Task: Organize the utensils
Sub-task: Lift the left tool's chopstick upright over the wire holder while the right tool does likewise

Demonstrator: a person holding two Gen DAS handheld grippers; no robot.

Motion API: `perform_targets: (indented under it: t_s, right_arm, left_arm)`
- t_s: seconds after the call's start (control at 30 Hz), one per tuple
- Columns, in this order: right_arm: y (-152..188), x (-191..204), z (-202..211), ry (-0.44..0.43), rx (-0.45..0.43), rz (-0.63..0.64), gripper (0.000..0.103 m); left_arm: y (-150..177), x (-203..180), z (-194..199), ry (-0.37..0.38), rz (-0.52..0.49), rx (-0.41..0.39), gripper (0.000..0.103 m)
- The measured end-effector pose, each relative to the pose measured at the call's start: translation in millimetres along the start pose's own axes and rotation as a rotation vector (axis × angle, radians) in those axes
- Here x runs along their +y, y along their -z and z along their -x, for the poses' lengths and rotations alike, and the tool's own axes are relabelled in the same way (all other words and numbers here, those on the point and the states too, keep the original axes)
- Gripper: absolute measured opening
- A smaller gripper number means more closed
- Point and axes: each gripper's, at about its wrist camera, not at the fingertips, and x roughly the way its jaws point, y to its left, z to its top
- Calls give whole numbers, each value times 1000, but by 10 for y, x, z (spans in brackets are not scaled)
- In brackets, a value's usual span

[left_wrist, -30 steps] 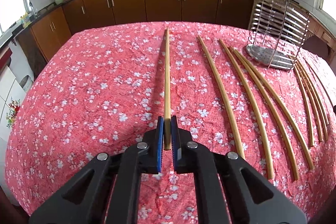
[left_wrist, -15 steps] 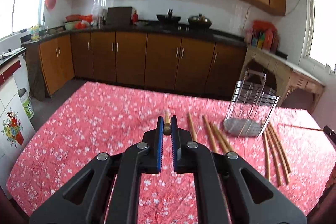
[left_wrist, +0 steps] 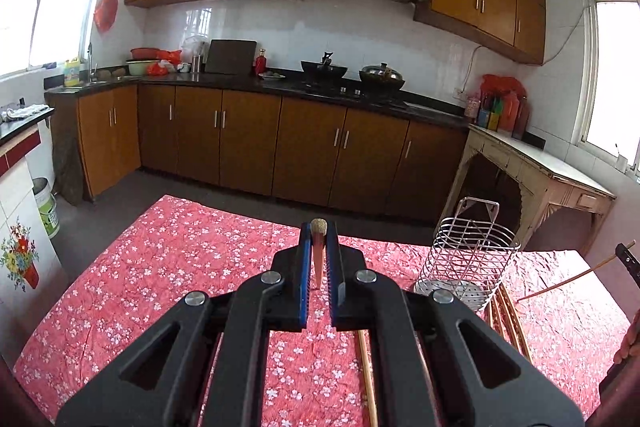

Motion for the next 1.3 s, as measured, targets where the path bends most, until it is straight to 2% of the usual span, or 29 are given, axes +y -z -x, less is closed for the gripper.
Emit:
perform_targets:
  t_s: [0.2, 0.33, 0.43, 0.63, 0.77, 0.9, 1.07, 1.2, 1.3]
  right_arm:
    - [-206, 74, -69, 6, -21, 25, 8]
    - [-506, 128, -50, 9, -57, 30, 8]
    - [-750, 165, -21, -19, -70, 15, 8]
    - [-1297, 389, 73, -96, -119, 9, 7]
    - [-1527, 597, 2, -184, -118, -12, 7]
    - [-1567, 853, -143, -223, -120, 13, 7]
    - [-1485, 1061, -410, -233, -93, 22, 7]
    - [-1399, 1114, -676, -235, -29, 18, 7]
    - [-1282, 1134, -898, -233, 32, 27, 7]
  left_arm:
    - [-146, -59, -59, -20, -23, -17, 7]
    - [-363, -135, -43, -42, -56, -56, 7]
    - [-530, -167, 1, -53, -63, -80, 7]
    - [-913, -424, 137, -15, -66, -136, 7]
    - [-1176, -705, 199, 51, -51, -182, 7]
    - [-1370, -997, 170, 129, -16, -212, 7]
    - [-1337, -1256, -65, 162, -12, -189, 7]
    - [-1184, -1344, -379, 173, -8, -115, 7]
    - [-1066, -1418, -605, 155, -30, -57, 7]
